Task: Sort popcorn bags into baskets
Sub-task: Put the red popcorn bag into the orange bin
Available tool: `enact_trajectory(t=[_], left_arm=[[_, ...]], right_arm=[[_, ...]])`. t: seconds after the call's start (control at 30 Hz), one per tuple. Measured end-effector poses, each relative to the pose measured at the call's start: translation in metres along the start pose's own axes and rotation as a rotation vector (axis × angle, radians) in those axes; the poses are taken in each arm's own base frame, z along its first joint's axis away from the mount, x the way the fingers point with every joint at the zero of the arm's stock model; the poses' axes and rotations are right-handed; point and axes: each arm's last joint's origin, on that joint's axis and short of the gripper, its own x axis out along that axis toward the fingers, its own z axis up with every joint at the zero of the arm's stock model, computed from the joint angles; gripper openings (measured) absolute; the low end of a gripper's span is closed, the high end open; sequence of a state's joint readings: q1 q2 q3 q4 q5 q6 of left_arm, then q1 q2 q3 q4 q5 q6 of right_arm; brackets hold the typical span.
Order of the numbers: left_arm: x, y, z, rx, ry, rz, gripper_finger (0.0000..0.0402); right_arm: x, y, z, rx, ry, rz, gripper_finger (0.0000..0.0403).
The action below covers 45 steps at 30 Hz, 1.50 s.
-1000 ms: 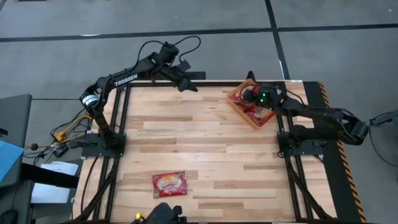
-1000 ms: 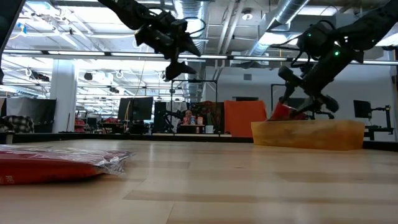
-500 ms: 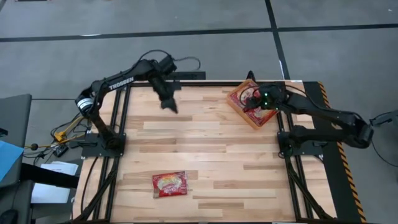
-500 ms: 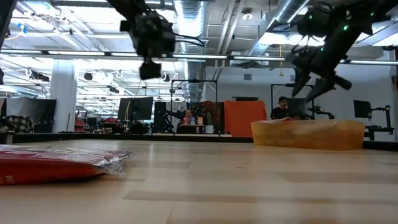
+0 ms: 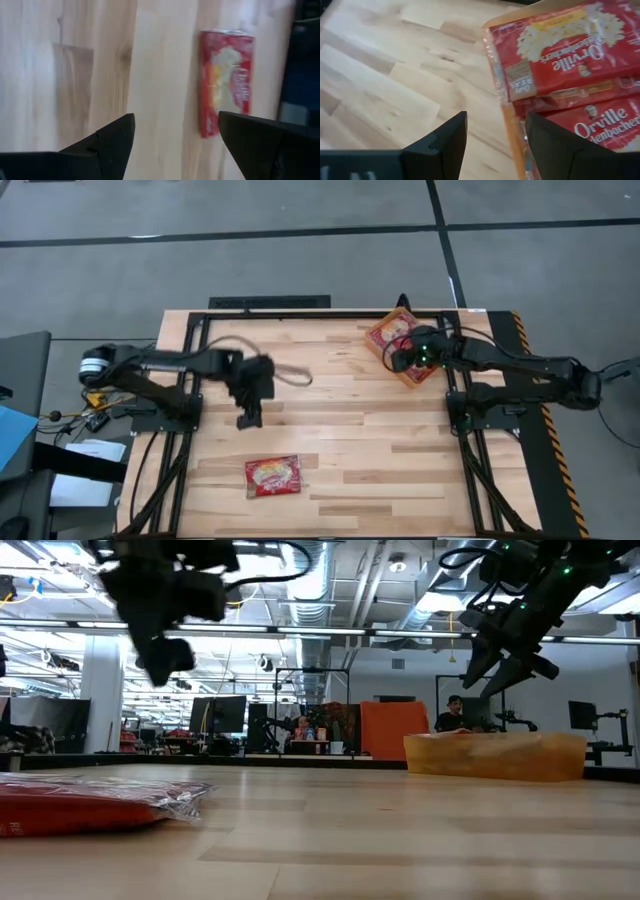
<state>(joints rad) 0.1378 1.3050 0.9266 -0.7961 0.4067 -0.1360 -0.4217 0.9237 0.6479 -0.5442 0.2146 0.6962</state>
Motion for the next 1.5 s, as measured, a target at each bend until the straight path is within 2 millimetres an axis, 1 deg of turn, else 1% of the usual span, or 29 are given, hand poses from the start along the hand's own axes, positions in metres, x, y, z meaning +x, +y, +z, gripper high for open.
enact_trajectory(t=[0.1, 0.23, 0.33, 0.47, 0.6, 0.77, 0.93, 1.07, 1.13, 1.23, 1.33, 1.47, 1.5], left_arm=[[0.02, -0.015, -0.018, -0.004, -0.071, 0.041, 0.0272], [0.039, -0.032, -0.03, -0.011, -0.149, 0.074, 0.0272], [0.052, -0.047, -0.035, 0.012, -0.147, 0.081, 0.0272], [0.072, -0.066, -0.045, 0.038, -0.094, 0.083, 0.0272], [0.091, -0.084, -0.052, 0.059, -0.092, 0.071, 0.0272], [0.116, -0.09, -0.061, 0.049, -0.06, 0.13, 0.0272], [0.139, -0.094, -0.065, 0.059, -0.003, 0.089, 0.0272], [0.155, -0.093, -0.069, 0.046, 0.068, 0.07, 0.0267], [0.158, -0.092, -0.07, 0.033, 0.089, 0.064, 0.025], [0.159, -0.091, -0.07, 0.026, 0.098, 0.069, 0.0205], [0.159, -0.087, -0.069, -0.005, 0.107, 0.065, 0.0142], [0.16, -0.082, -0.066, -0.053, 0.136, 0.034, 0.0041], [0.16, -0.08, -0.066, -0.073, 0.143, 0.027, 0.0023]], right_arm=[[0.0, 0.004, -0.003, -0.019, 0.009, 0.013, 0.0221], [-0.001, 0.007, -0.005, -0.049, 0.018, 0.028, 0.0218], [-0.001, 0.01, -0.008, -0.075, 0.025, 0.042, 0.0215], [-0.003, 0.013, -0.012, -0.096, 0.035, 0.057, 0.0212], [-0.004, 0.017, -0.015, -0.118, 0.043, 0.072, 0.0209], [-0.005, 0.02, -0.018, -0.139, 0.038, 0.075, 0.0203], [-0.006, 0.022, -0.02, -0.154, 0.042, 0.084, 0.0198], [-0.006, 0.022, -0.02, -0.153, 0.042, 0.083, 0.0194], [-0.006, 0.022, -0.02, -0.153, 0.042, 0.083, 0.0192], [-0.006, 0.022, -0.02, -0.153, 0.042, 0.083, 0.0189], [-0.006, 0.022, -0.02, -0.153, 0.042, 0.083, 0.0186], [-0.006, 0.022, -0.02, -0.153, 0.042, 0.083, 0.0181], [-0.006, 0.022, -0.02, -0.153, 0.042, 0.084, 0.018]])
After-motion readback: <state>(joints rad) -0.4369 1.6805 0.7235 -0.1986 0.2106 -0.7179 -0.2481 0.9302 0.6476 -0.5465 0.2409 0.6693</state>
